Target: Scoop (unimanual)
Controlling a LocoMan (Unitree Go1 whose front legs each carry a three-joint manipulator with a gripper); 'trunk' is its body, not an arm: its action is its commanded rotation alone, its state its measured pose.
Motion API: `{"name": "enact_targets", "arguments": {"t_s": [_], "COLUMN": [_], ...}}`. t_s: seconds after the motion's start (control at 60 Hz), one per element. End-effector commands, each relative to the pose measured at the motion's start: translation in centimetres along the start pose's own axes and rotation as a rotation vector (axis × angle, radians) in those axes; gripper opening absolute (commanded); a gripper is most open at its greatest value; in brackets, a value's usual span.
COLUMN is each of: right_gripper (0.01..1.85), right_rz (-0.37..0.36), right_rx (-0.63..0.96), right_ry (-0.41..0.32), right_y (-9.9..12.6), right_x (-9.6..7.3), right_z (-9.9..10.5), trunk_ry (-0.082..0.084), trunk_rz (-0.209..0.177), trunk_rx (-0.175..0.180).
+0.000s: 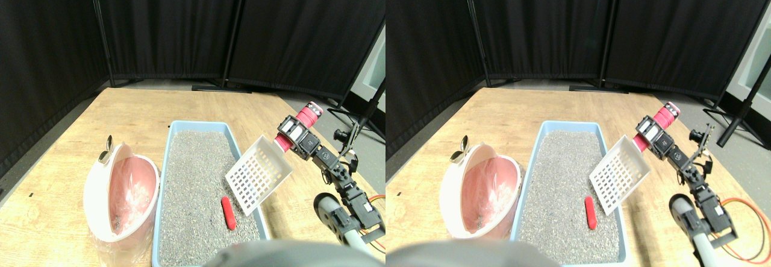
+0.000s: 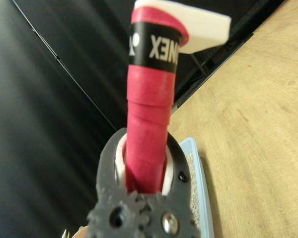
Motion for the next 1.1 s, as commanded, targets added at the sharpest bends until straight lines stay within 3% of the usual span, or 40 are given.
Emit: {"name": "enact_targets", "arguments": {"t_s": [0.017, 0.617, 0.85, 1.1], "right_gripper": [0.05, 0.05, 0.05, 0.05], "right_rz": [0.006, 0.159, 0.163, 0.169], "right_rx": [-0.05, -0.17, -0.243, -0.27], "right_ry": [-0.032, 0.013, 0.075, 0.053], "right_y": [-0.2, 2.5, 2.3, 1.7], "right_x": [0.3, 1.7, 2.3, 2.6], "right_z": [0.4, 1.4, 2.2, 2.7], "trunk_ry": [-0.018, -0.011, -0.012, -0.01], "trunk_rz": [-0.005, -0.014, -0.007, -0.01], "trunk_rx": [-0.017, -0.019, -0.023, -0.022]}}
